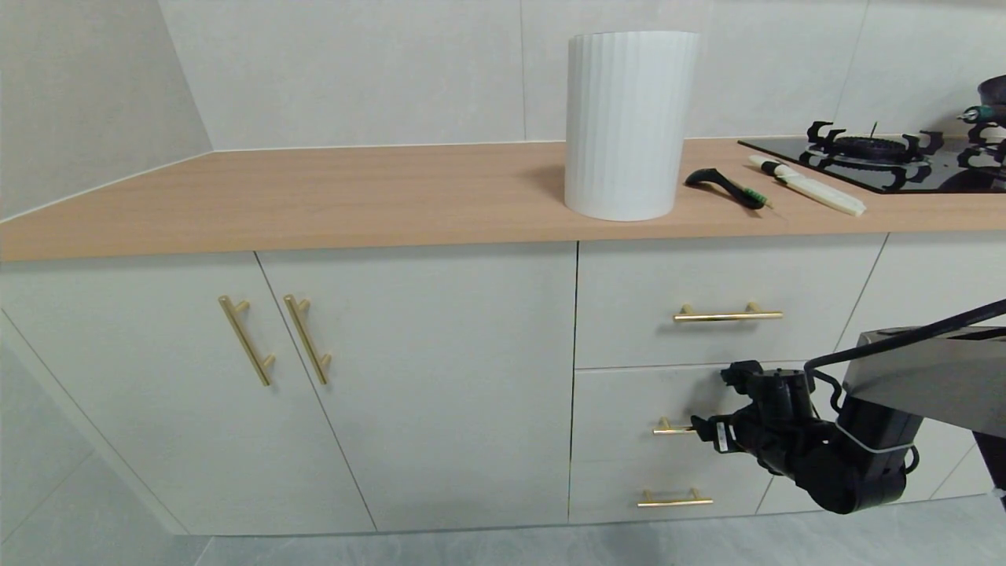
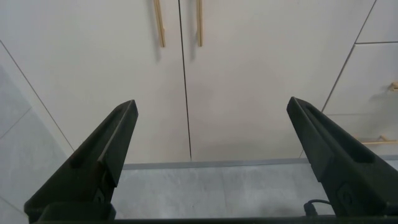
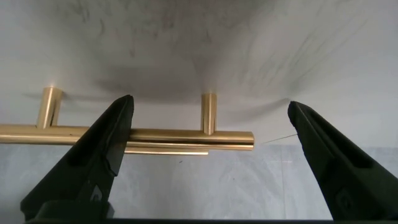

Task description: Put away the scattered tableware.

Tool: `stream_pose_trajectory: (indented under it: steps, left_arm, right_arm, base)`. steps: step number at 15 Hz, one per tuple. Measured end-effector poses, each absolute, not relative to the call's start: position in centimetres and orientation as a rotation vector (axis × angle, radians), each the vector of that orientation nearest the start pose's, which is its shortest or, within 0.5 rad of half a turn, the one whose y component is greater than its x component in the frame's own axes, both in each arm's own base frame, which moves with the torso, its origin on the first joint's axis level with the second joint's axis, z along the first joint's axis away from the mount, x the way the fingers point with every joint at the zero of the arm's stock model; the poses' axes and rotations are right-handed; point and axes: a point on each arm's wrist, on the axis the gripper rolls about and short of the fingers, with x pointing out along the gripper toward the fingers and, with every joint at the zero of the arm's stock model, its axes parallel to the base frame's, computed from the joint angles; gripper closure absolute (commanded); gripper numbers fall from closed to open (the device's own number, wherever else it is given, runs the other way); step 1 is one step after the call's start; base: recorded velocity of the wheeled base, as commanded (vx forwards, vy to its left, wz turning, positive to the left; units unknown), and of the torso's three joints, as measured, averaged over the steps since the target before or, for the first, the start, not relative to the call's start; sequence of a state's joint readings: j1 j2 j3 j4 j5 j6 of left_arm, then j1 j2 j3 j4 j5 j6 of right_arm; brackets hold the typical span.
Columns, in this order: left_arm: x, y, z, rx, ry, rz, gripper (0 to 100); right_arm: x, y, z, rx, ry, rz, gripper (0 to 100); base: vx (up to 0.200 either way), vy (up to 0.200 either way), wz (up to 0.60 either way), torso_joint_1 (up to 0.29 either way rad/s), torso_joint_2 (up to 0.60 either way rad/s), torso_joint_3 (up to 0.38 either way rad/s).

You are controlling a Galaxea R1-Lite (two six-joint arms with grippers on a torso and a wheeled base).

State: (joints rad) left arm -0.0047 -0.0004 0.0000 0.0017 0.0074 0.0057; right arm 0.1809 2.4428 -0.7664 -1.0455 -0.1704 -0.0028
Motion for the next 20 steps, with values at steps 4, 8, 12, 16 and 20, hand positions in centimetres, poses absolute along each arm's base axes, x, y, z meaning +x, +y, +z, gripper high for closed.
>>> stream_pose_trajectory:
  steps: [4, 8, 12, 16, 20]
  left_arm:
    - [-2.3, 0.0, 7.5, 0.006, 0.001, 0.003, 0]
    - [-2.3, 0.0, 7.5, 0.006, 0.001, 0.003, 0]
    - [-2.3, 0.0, 7.5, 0.006, 0.001, 0.003, 0]
    - [-2.3, 0.0, 7.5, 0.006, 0.001, 0.003, 0]
    - [-2.3, 0.0, 7.5, 0.005, 0.001, 0.003, 0]
  right_arm:
    - [36.0, 6.2, -5.0, -0.124, 0.651, 0.014, 0]
    - [34.7, 6.5, -4.1, -0.136, 0.690, 0.029, 0]
    - [32.0, 7.2, 0.2, -0.157, 0.770, 0.081, 0]
    - [28.8, 8.4, 8.2, -0.146, 0.669, 0.142, 0]
    - [27.8, 9.3, 11.6, -0.079, 0.528, 0.158, 0]
  base:
    - [0.000, 0.000, 0.00, 0.000, 0.00, 0.000]
    - [0.000, 0.000, 0.00, 0.000, 0.00, 0.000]
    - [0.000, 0.000, 0.00, 0.000, 0.00, 0.000]
    - [0.000, 0.000, 0.00, 0.000, 0.00, 0.000]
    - [0.000, 0.000, 0.00, 0.000, 0.00, 0.000]
